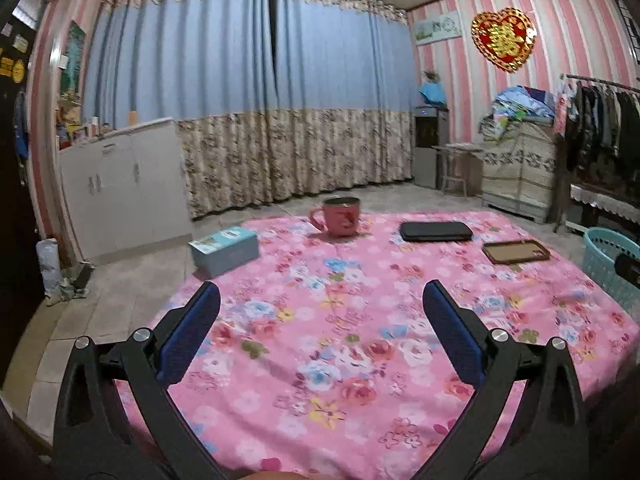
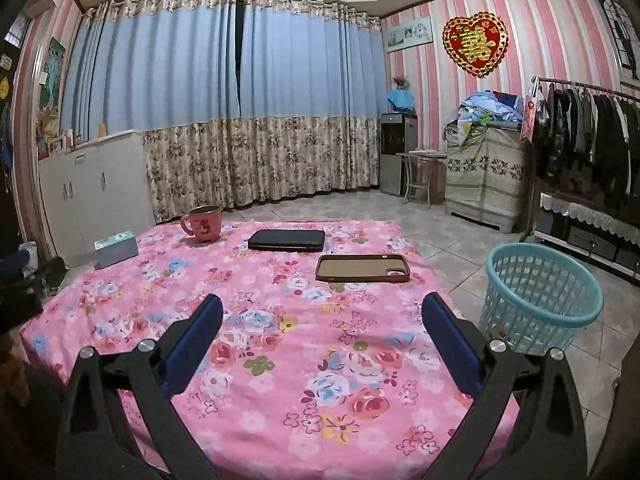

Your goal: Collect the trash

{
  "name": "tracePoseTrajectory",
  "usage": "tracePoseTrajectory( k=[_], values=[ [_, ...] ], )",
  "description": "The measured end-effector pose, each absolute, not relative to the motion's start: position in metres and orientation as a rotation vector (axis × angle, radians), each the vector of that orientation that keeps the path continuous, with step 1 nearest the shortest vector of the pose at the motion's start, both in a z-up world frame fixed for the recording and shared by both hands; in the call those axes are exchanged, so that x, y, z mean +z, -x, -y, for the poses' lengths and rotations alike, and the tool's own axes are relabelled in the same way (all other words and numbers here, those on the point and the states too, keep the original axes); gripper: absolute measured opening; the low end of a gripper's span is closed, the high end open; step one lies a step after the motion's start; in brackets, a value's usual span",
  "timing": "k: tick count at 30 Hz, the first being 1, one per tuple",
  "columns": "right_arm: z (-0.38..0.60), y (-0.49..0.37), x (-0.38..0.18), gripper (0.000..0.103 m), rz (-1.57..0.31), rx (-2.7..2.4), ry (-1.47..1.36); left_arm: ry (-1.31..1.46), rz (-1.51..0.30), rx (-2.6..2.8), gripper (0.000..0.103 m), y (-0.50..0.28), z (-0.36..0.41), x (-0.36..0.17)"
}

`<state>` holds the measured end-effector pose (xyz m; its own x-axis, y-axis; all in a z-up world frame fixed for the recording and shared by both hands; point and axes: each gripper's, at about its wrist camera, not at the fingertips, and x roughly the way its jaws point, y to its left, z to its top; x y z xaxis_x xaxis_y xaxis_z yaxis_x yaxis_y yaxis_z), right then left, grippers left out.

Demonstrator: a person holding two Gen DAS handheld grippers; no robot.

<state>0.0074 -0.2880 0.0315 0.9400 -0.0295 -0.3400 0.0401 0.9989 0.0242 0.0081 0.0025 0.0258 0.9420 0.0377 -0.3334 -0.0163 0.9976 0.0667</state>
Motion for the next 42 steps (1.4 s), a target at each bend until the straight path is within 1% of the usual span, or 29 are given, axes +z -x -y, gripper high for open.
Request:
tracePoseTrajectory(
  k=[5,42],
  values=[
    [0.28,-0.008,0.028,0.097,-0.353,-0.02,0.013,-0.062,-0.345,0.005,0.098,-0.009,0.002,0.023],
    [0.281,-0.009,0.024,0.097,-0.369,-0.017,0.0,-0.057,-0.34,-0.006,0.098,-0.008,0.007,0.025]
  ],
)
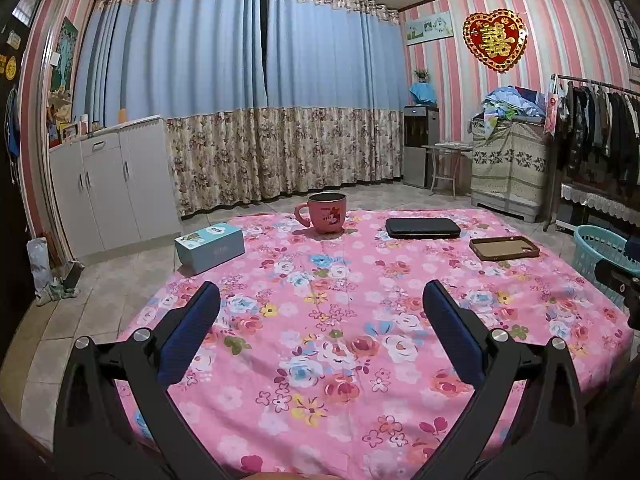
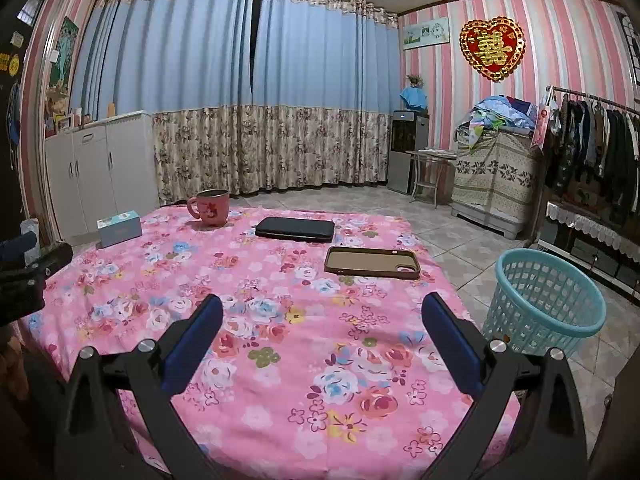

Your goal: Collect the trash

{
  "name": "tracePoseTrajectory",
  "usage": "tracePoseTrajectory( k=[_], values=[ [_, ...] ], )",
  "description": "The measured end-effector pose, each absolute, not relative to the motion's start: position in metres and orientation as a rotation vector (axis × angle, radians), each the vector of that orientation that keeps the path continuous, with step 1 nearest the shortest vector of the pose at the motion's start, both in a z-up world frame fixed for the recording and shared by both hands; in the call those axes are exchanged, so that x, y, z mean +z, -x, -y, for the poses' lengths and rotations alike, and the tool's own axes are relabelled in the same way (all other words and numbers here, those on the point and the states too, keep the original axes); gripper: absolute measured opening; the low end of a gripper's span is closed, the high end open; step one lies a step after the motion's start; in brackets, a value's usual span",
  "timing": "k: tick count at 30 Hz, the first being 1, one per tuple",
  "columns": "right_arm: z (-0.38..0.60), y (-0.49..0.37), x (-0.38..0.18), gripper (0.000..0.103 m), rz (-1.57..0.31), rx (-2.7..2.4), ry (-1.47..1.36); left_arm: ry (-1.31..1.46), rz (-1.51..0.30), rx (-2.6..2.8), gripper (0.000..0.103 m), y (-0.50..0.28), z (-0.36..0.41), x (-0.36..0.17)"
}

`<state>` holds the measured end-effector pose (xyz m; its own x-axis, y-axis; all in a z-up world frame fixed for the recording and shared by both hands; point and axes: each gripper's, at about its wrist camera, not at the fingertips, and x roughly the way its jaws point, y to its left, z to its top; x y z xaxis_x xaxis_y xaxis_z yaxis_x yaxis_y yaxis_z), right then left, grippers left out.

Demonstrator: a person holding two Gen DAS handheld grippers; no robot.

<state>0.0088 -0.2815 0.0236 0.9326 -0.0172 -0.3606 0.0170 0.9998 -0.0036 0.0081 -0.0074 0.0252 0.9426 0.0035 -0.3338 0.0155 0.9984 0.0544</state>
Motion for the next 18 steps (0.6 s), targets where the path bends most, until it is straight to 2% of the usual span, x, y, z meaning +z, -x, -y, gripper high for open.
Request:
tracePoseTrajectory(
  k=[18],
  values=[
    [0.28,-0.0126,0.0228,0.097,-0.379,-0.008,0.006,-0.057,-0.344,-0.025,0.098,-0.0087,0.0096,0.0243]
  ],
)
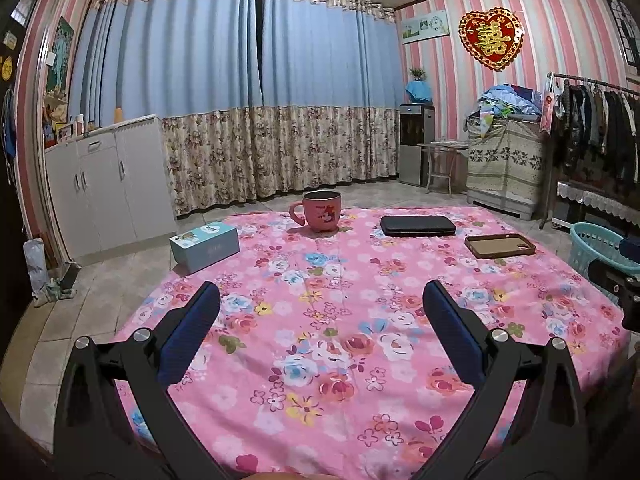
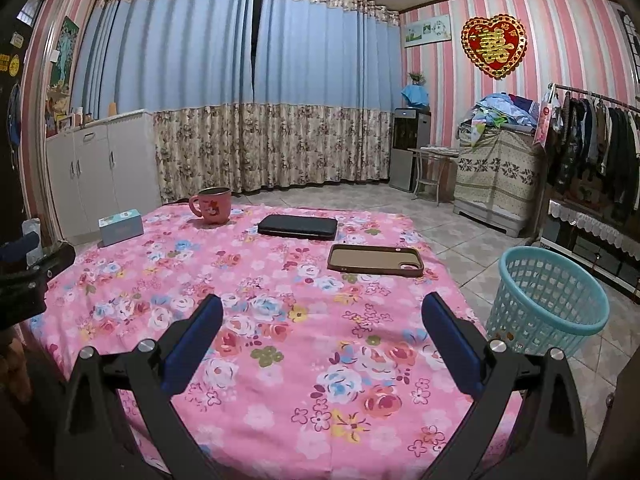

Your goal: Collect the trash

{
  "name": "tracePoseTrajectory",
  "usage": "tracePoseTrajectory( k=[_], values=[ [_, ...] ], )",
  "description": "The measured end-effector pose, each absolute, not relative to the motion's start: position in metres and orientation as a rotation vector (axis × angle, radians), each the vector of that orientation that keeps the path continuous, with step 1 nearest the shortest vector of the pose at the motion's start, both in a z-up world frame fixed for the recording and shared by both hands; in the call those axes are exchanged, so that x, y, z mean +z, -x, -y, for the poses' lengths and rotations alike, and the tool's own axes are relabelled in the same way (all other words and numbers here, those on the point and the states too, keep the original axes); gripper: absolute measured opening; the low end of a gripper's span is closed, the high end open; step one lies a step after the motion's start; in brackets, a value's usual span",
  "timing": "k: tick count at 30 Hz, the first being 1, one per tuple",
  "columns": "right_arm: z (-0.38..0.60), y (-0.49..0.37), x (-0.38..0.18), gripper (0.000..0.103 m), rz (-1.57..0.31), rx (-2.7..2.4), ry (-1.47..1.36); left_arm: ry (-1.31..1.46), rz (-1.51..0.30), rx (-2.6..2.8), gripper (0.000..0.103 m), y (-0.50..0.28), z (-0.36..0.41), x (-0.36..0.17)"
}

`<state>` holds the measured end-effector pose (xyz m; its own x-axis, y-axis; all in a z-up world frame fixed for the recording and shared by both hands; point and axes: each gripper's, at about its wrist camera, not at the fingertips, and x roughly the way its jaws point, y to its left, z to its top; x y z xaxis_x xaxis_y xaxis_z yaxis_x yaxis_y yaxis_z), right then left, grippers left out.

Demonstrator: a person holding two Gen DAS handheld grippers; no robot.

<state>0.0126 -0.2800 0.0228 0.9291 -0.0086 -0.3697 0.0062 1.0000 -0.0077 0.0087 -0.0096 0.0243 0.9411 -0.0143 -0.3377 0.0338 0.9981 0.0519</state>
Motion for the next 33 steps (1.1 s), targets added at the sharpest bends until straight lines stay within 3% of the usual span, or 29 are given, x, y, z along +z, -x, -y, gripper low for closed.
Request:
tracePoseTrajectory(
  k=[33],
  values=[
    [0.2757,-0.014,0.0213,0.097,-0.378,-0.014,0.016,-0.049,-0.355,-0.056,0.098,-0.0071,0.0089,0.0231]
  ],
)
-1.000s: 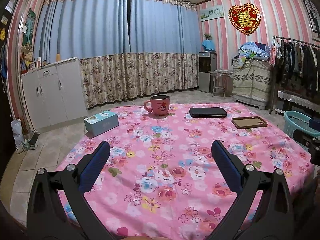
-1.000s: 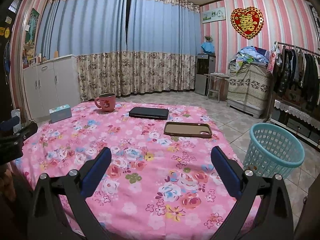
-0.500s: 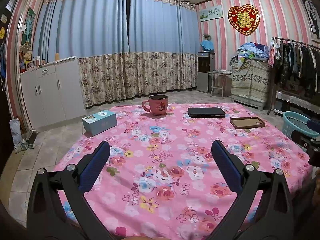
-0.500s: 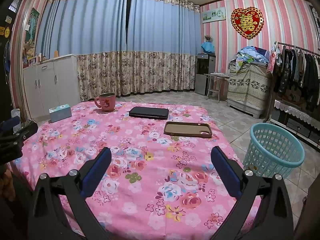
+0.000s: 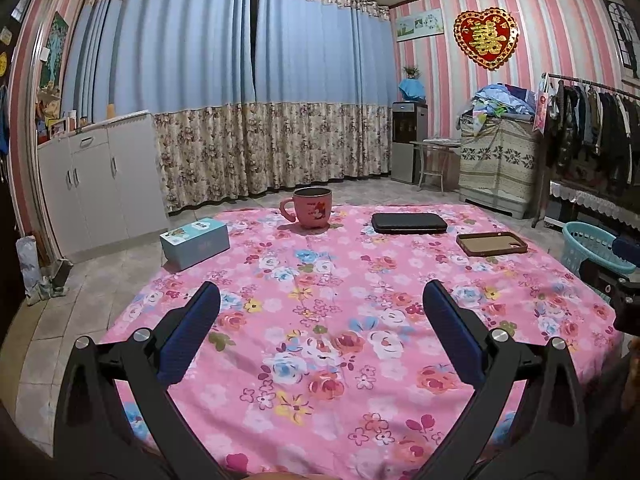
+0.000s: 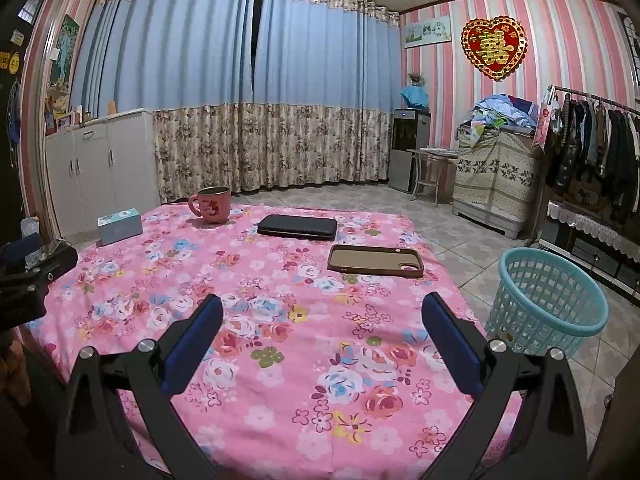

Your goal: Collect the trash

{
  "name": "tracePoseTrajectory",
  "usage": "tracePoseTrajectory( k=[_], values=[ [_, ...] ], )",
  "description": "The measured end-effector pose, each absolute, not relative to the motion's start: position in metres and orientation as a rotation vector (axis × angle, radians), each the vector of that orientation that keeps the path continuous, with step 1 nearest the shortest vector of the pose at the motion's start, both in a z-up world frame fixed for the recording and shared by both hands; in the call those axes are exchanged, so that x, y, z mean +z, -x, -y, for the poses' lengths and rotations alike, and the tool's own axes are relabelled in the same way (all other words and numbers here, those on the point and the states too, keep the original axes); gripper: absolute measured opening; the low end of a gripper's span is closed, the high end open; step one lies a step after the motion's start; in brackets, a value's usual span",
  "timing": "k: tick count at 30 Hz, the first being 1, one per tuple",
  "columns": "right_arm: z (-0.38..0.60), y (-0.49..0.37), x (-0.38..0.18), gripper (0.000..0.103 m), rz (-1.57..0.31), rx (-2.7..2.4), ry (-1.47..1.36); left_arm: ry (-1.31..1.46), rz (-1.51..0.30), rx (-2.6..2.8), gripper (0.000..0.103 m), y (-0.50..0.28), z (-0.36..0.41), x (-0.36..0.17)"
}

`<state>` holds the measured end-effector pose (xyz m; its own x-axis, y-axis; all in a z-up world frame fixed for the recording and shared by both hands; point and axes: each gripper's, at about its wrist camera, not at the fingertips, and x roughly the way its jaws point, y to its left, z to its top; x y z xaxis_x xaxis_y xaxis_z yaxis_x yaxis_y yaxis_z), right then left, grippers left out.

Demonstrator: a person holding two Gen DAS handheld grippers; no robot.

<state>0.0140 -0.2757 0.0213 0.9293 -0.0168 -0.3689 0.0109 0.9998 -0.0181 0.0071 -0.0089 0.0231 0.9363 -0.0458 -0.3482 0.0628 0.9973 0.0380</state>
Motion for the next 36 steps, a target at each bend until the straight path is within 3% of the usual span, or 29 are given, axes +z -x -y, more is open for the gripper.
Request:
tracePoseTrajectory(
  k=[36],
  values=[
    [0.27,-0.018,0.018,0.097,-0.378,-0.007,0.021,-0.052,-0.372,-0.085,0.098,-0.014,0.019,0.021]
  ],
)
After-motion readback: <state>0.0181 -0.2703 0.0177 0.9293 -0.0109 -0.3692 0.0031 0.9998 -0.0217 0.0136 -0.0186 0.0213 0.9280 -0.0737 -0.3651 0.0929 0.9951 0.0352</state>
